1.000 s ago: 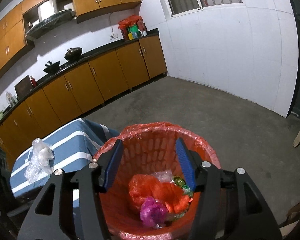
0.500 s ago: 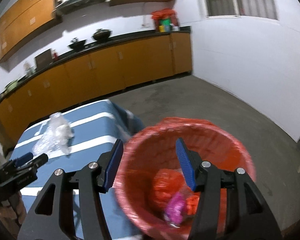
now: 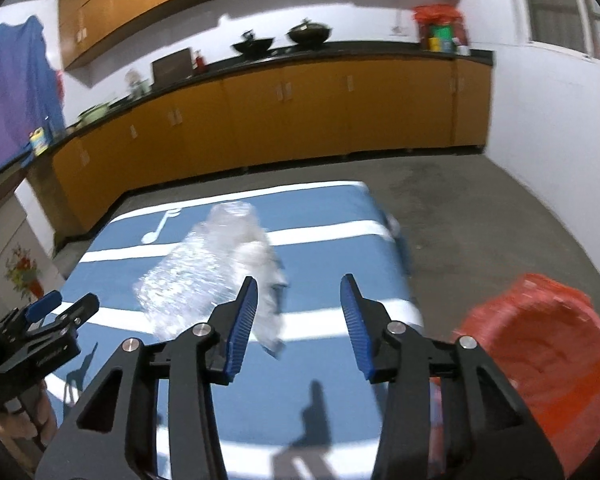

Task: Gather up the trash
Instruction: 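Grasp the bubble wrap with the left gripper while the right grasps the clear bag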

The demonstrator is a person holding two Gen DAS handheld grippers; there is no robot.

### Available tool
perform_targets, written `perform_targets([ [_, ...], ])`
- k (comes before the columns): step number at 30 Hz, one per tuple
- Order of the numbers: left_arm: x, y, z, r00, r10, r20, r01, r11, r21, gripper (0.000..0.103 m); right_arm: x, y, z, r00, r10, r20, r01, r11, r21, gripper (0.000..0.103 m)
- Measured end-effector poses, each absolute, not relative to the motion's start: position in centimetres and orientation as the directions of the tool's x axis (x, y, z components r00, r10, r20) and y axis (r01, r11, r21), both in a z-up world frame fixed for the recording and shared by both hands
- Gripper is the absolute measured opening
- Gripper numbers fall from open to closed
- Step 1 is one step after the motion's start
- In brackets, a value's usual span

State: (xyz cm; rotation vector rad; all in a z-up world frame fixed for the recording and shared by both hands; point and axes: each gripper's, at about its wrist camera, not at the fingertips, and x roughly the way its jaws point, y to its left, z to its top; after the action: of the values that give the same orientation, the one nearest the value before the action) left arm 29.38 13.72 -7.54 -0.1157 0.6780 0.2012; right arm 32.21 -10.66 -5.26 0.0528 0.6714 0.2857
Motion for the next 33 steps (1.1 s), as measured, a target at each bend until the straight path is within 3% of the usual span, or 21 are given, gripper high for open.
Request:
perform_targets([
  [14, 31.2, 15.5, -8.2, 0.755, 0.141, -0.641, -0.229, 0.972, -0.055, 0.082, 38.7, -5.8, -10.3, 0.62, 0.286, -0.731, -0.246, 0.955, 0.165, 0.042],
  [15, 31.4, 15.4, -8.3, 0.754, 0.135, -0.643, -0.225, 0.973, -0.06, 0.082, 38.6, -5.9, -10.7, 0.608, 0.283, -0.741, -0.251, 0.955, 0.159, 0.038],
  [17, 32.4, 15.1, -8.5, 0.751, 0.115, -0.65, -0.21, 0.975, -0.071, 0.082, 38.4, -6.1, -11.3, 0.593, 0.273, -0.757, -0.259, 0.955, 0.141, 0.015],
  [18, 32.9, 14.8, -8.6, 0.751, 0.103, -0.652, -0.199, 0.977, -0.076, 0.082, 38.2, -6.4, -11.3, 0.595, 0.263, -0.76, -0.256, 0.958, 0.132, 0.012],
  [25, 36.2, 12.3, -9.3, 0.737, 0.015, -0.676, -0.105, 0.99, -0.093, 0.082, 35.8, -10.6, -10.2, 0.64, 0.253, -0.725, -0.205, 0.966, 0.157, 0.009],
  [33, 41.2, 8.6, -11.9, 0.646, -0.03, -0.763, -0.004, 0.999, -0.042, 0.082, 33.8, -13.8, -9.7, 0.658, 0.221, -0.72, -0.17, 0.975, 0.144, 0.009],
])
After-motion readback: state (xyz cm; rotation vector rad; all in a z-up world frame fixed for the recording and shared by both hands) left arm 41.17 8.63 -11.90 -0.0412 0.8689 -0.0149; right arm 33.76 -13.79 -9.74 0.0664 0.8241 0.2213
